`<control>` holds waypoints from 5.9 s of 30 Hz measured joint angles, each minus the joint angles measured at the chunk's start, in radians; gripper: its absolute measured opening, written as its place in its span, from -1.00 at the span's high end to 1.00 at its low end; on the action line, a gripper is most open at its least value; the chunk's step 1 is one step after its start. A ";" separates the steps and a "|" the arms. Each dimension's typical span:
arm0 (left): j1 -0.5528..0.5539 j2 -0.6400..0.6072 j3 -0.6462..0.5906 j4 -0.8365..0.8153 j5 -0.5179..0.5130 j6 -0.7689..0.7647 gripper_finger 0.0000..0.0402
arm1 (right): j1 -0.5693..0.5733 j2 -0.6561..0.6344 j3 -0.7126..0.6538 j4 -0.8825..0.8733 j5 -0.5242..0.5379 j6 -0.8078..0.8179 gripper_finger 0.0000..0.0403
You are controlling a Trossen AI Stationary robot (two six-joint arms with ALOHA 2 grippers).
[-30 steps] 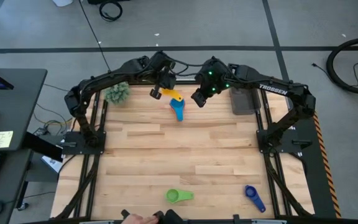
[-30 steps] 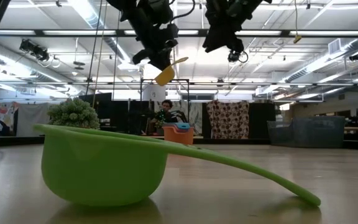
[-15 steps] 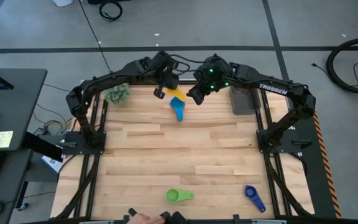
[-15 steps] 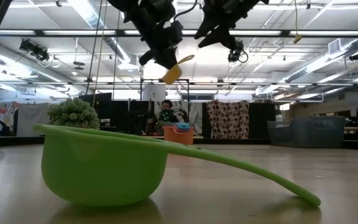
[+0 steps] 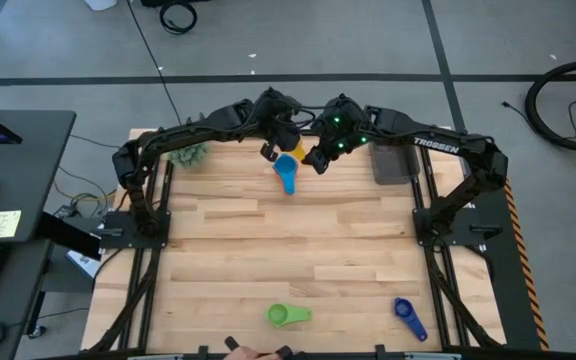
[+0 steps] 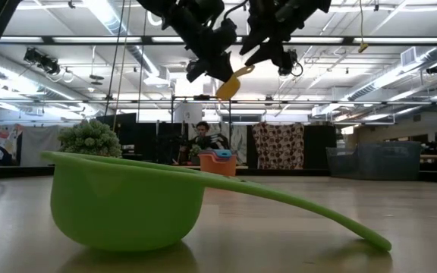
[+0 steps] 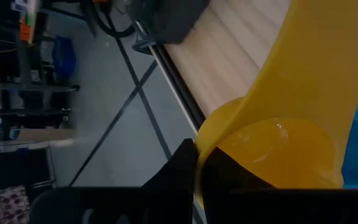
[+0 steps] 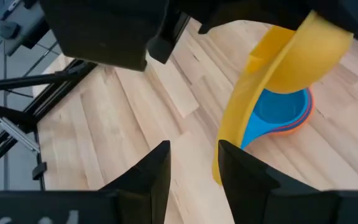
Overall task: Nest measuring cups in basket
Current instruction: Stack the yellow measuring cup on top of the light blue measuring cup
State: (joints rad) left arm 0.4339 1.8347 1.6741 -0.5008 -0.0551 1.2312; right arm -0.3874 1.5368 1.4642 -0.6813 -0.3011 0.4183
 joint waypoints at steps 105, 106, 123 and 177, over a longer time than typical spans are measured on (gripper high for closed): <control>-0.023 -0.047 0.002 0.033 -0.375 -0.047 0.67 | -0.033 0.002 -0.021 0.071 0.063 -0.044 0.94; -0.023 -0.047 0.002 0.024 -0.375 -0.056 0.67 | -0.033 0.002 -0.021 0.071 0.063 -0.045 0.94; 0.003 -0.047 0.002 0.002 -0.415 -0.157 0.67 | -0.034 0.002 -0.022 0.090 0.034 -0.055 0.94; -0.072 -0.052 0.000 0.060 -0.550 0.065 0.32 | -0.035 0.000 -0.021 0.086 0.023 -0.022 0.94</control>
State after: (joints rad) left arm 0.3619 1.7831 1.6737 -0.4412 -0.6047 1.2966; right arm -0.4221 1.5368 1.4433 -0.5956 -0.2786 0.3961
